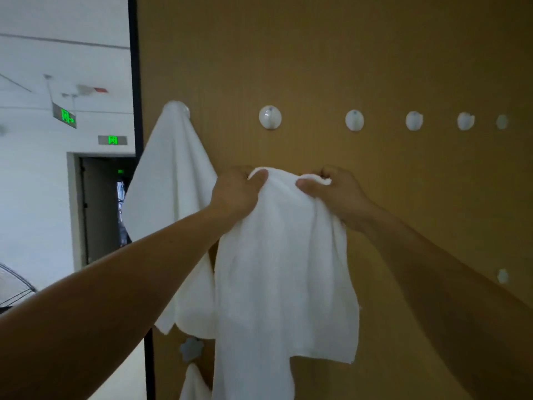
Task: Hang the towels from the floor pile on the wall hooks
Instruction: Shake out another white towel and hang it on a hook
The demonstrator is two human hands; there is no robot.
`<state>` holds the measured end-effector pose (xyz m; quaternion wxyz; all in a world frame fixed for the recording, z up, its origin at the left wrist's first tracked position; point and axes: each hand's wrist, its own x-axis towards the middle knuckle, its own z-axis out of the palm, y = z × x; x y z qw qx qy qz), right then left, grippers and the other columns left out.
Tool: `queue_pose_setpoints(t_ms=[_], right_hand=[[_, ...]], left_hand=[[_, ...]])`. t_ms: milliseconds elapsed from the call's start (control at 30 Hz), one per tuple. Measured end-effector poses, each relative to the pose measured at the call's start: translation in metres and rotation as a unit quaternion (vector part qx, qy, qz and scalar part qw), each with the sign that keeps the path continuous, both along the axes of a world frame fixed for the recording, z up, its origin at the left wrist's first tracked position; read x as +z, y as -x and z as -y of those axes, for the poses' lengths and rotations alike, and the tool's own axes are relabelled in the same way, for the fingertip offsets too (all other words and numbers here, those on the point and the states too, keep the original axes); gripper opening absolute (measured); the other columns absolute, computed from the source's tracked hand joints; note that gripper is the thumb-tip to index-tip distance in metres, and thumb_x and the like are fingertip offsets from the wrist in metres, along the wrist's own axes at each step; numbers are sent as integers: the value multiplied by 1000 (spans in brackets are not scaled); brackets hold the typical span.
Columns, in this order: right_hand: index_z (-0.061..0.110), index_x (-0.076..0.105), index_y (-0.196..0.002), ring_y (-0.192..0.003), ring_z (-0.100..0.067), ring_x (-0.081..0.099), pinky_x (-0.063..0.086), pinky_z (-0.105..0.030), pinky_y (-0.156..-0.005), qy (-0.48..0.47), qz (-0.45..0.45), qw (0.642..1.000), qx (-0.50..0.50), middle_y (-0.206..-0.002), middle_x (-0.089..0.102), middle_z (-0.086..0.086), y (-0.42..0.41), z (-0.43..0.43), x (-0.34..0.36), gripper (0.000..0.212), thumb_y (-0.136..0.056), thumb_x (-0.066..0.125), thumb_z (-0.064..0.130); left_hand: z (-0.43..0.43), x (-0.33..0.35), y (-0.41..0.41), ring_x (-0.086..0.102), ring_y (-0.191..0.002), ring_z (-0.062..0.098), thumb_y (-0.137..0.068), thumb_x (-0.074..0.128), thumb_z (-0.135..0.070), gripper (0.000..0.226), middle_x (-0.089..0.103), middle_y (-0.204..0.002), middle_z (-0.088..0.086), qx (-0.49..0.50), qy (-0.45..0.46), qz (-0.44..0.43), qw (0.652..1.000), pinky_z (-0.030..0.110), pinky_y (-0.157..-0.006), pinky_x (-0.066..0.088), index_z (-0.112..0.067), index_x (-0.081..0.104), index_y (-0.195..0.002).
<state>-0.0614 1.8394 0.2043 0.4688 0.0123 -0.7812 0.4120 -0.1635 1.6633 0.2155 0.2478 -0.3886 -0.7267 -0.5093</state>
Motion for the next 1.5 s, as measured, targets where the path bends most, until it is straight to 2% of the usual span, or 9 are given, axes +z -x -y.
queue_pose_setpoints(t_ms=[133, 500, 867, 1000, 1067, 1133, 1300, 1400, 1500], right_hand=[[21, 46, -60, -44, 1, 39, 29, -15, -41, 27, -69, 997, 3, -50, 45, 16, 29, -16, 50, 37, -78, 77, 32], [17, 69, -100, -88, -21, 65, 53, -33, -77, -30, -137, 982, -123, -96, 69, 0, 96, -28, 160, 26, -86, 62, 39], [20, 61, -79, -77, -18, 63, 44, -29, -64, -54, 34, 990, -129, -82, 65, 4, 96, -43, 144, 42, -61, 72, 56], [27, 60, -105, -105, -24, 42, 27, -35, -83, -195, -115, 913, -339, -112, 49, -1, 105, -30, 132, 29, -79, 64, 38], [27, 67, -103, -102, -25, 44, 25, -34, -83, -255, -169, 885, -350, -108, 53, -2, 110, -24, 124, 18, -87, 57, 25], [20, 71, -94, -94, -24, 49, 26, -30, -76, -280, -168, 893, -310, -92, 58, -3, 114, -23, 115, 21, -93, 49, 20], [2, 67, -86, -78, -24, 56, 41, -33, -69, -271, -149, 941, -135, -83, 62, -12, 112, -24, 89, 30, -97, 45, 19], [13, 62, -82, -70, -14, 56, 40, -27, -60, -216, -119, 966, -71, -79, 61, -3, 104, -24, 76, 35, -97, 41, 36], [22, 60, -74, -62, -10, 61, 45, -22, -51, -173, -49, 984, -13, -70, 65, 5, 93, -19, 72, 24, -89, 52, 39]], left_hand=[[-17, 44, 21, 44, -57, 5, -92, 55, -38, 36, 48, -60, -11, 54, -43, -68, 995, 25, -51, 30, -25, 48, -59], [-57, 148, 59, 44, -62, 10, -91, 55, -39, 24, 51, -72, -7, 252, -106, -167, 947, 24, -52, 28, -15, 59, -88], [-52, 136, 50, 57, -64, 16, -77, 71, -36, 29, 62, -78, 4, 191, 22, 90, 977, 25, -46, 34, -9, 62, -81], [-58, 128, 50, 53, -83, 21, -71, 67, -48, 46, 55, -96, 3, 361, 97, -227, 899, 31, -65, 34, -16, 53, -101], [-63, 115, 53, 48, -91, 26, -81, 60, -38, 34, 54, -102, 7, 433, 107, -389, 806, 33, -72, 26, -18, 55, -108], [-62, 105, 56, 45, -82, 26, -88, 55, -22, 20, 59, -92, 10, 409, 128, -452, 782, 33, -70, 24, -10, 62, -101], [-57, 88, 50, 45, -53, 25, -82, 64, 0, 7, 55, -60, 18, 254, 144, -515, 806, 29, -57, 31, 7, 64, -79], [-57, 87, 36, 47, -54, 12, -98, 41, -35, 44, 55, -61, 3, 177, 109, -289, 934, 25, -56, 31, -13, 56, -64], [-58, 98, 27, 52, -57, 9, -90, 51, -40, 37, 56, -63, -1, 169, 141, -162, 962, 21, -49, 33, -14, 55, -63]])
